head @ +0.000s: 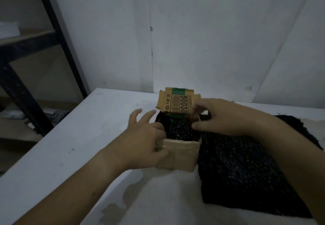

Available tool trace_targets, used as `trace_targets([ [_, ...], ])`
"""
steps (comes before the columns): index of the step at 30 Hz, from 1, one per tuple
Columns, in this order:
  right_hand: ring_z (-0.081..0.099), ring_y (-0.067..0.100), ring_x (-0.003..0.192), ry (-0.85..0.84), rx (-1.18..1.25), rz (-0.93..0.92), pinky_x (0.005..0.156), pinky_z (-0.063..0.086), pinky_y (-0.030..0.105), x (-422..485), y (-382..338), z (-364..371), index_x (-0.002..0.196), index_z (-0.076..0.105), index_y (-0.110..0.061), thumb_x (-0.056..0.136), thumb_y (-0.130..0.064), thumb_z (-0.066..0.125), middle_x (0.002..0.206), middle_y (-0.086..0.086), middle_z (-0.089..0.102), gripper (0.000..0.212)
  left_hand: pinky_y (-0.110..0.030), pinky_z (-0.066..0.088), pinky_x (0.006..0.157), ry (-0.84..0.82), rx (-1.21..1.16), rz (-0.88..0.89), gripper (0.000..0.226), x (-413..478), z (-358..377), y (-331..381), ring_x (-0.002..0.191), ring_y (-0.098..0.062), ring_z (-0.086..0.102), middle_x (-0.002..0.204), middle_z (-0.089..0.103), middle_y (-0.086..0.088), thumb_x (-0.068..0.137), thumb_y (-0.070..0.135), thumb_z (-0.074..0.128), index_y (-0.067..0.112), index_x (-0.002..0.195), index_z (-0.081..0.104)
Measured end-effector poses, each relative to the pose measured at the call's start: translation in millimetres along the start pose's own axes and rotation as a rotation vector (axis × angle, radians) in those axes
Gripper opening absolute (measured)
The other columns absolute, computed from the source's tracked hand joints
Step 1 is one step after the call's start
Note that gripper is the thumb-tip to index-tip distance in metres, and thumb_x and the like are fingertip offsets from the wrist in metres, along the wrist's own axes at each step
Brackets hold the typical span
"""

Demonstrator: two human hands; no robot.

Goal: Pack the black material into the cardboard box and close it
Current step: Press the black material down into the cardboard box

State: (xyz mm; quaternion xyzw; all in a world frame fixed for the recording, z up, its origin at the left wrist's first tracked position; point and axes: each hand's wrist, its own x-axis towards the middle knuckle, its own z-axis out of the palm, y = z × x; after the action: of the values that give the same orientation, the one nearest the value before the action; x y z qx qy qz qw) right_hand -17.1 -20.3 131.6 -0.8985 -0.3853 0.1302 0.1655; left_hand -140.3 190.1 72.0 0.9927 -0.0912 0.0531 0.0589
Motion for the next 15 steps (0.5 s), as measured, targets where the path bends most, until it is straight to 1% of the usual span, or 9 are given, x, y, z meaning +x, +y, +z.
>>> trace_targets([
  [1, 0.057, 0.003, 0.099, 0.001, -0.080, -0.026, 0.090, 0.046, 0.024, -9.0, -2.9, 2.1, 0.105, 0.063, -0.038, 0.081, -0.051, 0.070, 0.104, -0.019, 0.063, 0.029, -0.042, -0.014, 0.118, 0.004, -0.002, 0.016, 0.029, -0.6, 3.4, 1.1, 0.151, -0.018, 0.016, 0.099, 0.059, 0.019, 0.083, 0.055, 0.044, 0.030, 0.079, 0.059],
  [2, 0.054, 0.002, 0.101, -0.015, -0.174, -0.044, 0.094, 0.042, 0.024, -15.9, -5.1, 7.5, 0.101, 0.066, -0.038, 0.079, -0.055, 0.068, 0.100, -0.019, 0.062, 0.028, -0.043, -0.013, 0.119, 0.009, -0.004, 0.033, 0.027, -0.5, 5.6, 1.8, 0.151, -0.017, 0.018, 0.093, 0.056, 0.019, 0.081, 0.056, 0.045, 0.031, 0.075, 0.052],
  [4, 0.043, 0.009, 0.118, -0.045, -0.363, -0.089, 0.112, 0.024, 0.035, -20.8, -6.8, 26.1, 0.092, 0.066, -0.038, 0.075, -0.063, 0.062, 0.099, -0.017, 0.063, 0.030, -0.044, -0.012, 0.120, 0.003, -0.001, 0.046, 0.027, 0.4, 7.4, 1.2, 0.151, -0.015, 0.017, 0.090, 0.056, 0.018, 0.081, 0.058, 0.048, 0.032, 0.074, 0.048],
  [6, 0.031, 0.019, 0.130, -0.093, -0.462, -0.092, 0.117, 0.004, 0.046, -19.3, -7.0, 45.4, 0.082, 0.066, -0.031, 0.076, -0.062, 0.061, 0.097, -0.010, 0.065, 0.032, -0.044, -0.010, 0.120, 0.010, -0.015, 0.051, 0.027, 1.5, 7.4, 0.2, 0.151, -0.012, 0.015, 0.095, 0.058, 0.018, 0.082, 0.060, 0.049, 0.033, 0.082, 0.053],
  [9, 0.022, 0.025, 0.137, -0.104, -0.462, -0.090, 0.118, -0.007, 0.050, -17.9, -8.8, 55.8, 0.080, 0.065, -0.027, 0.081, -0.053, 0.063, 0.099, -0.005, 0.066, 0.026, -0.041, 0.001, 0.119, 0.151, -0.092, 0.054, 0.024, 3.2, 6.1, -1.2, 0.137, -0.006, 0.031, 0.105, 0.052, 0.018, 0.090, 0.053, 0.044, 0.032, 0.098, 0.054],
  [10, 0.022, 0.023, 0.136, -0.086, -0.439, -0.098, 0.120, -0.004, 0.050, -18.1, -8.1, 54.4, 0.080, 0.065, -0.027, 0.080, -0.053, 0.064, 0.099, -0.006, 0.065, 0.026, -0.040, 0.005, 0.118, 0.213, -0.122, 0.038, 0.023, 4.7, 4.8, -2.4, 0.130, -0.005, 0.036, 0.107, 0.050, 0.018, 0.093, 0.048, 0.039, 0.031, 0.101, 0.053],
  [12, 0.031, 0.021, 0.126, 0.016, -0.351, -0.127, 0.116, 0.022, 0.043, -17.9, -6.3, 47.0, 0.084, 0.065, -0.030, 0.073, -0.057, 0.066, 0.099, -0.011, 0.059, 0.029, -0.039, 0.005, 0.118, 0.259, -0.142, -0.025, 0.021, 11.0, 2.1, -8.0, 0.129, -0.007, 0.037, 0.113, 0.050, 0.017, 0.097, 0.034, 0.037, 0.030, 0.108, 0.054],
  [13, 0.035, 0.019, 0.122, 0.090, -0.296, -0.135, 0.108, 0.033, 0.037, -16.1, -5.1, 42.4, 0.089, 0.064, -0.032, 0.071, -0.059, 0.067, 0.100, -0.014, 0.058, 0.033, -0.039, 0.002, 0.117, 0.233, -0.136, -0.064, 0.024, 16.7, 1.4, -11.4, 0.132, -0.008, 0.036, 0.118, 0.051, 0.015, 0.096, 0.026, 0.041, 0.028, 0.114, 0.055],
  [15, 0.034, 0.017, 0.126, 0.163, -0.246, -0.107, 0.106, 0.036, 0.033, -9.0, -2.6, 36.4, 0.107, 0.062, -0.036, 0.070, -0.068, 0.065, 0.110, -0.015, 0.060, 0.049, -0.038, 0.001, 0.116, 0.109, -0.145, -0.159, 0.036, 29.6, -1.7, -15.1, 0.136, -0.012, 0.032, 0.130, 0.047, 0.010, 0.092, 0.023, 0.050, 0.028, 0.127, 0.056],
])
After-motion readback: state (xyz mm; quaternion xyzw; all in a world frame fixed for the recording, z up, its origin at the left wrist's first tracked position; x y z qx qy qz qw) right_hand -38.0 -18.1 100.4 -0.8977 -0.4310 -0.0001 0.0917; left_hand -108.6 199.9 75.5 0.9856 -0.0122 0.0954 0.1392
